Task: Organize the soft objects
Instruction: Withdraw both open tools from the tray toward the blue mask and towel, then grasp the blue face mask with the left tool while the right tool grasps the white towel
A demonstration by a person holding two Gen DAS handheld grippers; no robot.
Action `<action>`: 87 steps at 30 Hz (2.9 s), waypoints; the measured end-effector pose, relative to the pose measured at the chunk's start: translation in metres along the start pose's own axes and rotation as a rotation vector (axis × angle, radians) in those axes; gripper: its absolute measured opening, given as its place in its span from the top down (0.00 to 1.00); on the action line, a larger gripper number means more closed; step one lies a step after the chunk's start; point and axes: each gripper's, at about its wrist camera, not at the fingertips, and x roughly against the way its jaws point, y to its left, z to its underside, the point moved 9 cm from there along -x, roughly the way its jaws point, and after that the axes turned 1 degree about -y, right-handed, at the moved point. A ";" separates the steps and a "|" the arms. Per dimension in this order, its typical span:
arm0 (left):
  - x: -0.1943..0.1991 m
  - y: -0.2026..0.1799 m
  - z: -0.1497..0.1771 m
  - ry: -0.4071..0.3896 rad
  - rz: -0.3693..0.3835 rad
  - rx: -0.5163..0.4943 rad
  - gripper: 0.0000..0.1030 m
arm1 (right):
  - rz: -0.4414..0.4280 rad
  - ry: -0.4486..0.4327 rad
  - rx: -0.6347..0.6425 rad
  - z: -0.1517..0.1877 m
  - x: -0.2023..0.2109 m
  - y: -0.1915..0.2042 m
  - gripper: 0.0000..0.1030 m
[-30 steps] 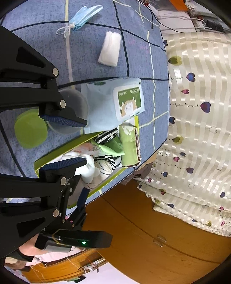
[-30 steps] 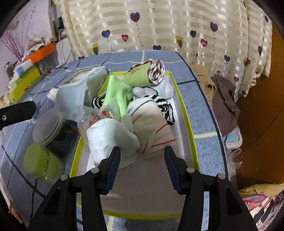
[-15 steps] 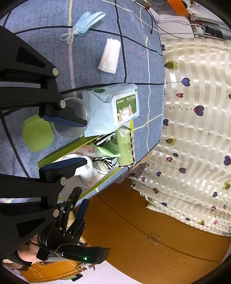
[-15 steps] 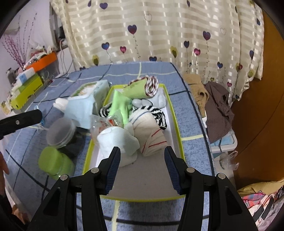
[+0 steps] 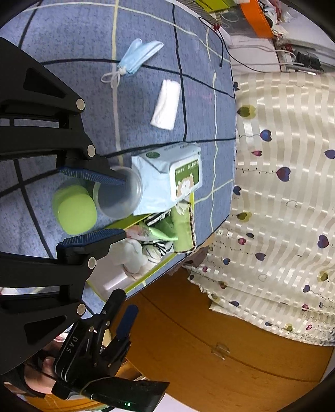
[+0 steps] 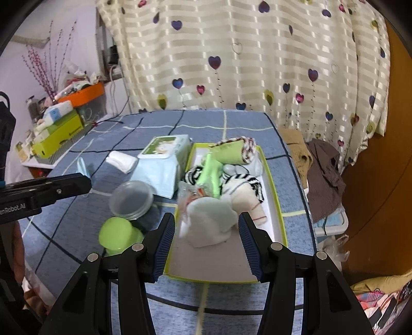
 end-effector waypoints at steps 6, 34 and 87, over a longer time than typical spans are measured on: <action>0.007 0.012 0.000 -0.016 -0.008 0.015 0.64 | -0.015 -0.003 0.028 -0.006 0.001 0.017 0.51; 0.024 0.099 0.003 -0.049 -0.092 0.143 0.64 | -0.122 -0.010 0.188 -0.041 -0.022 0.112 0.51; -0.038 0.244 0.009 0.033 -0.243 0.459 0.81 | -0.231 0.132 0.439 -0.092 -0.132 0.199 0.51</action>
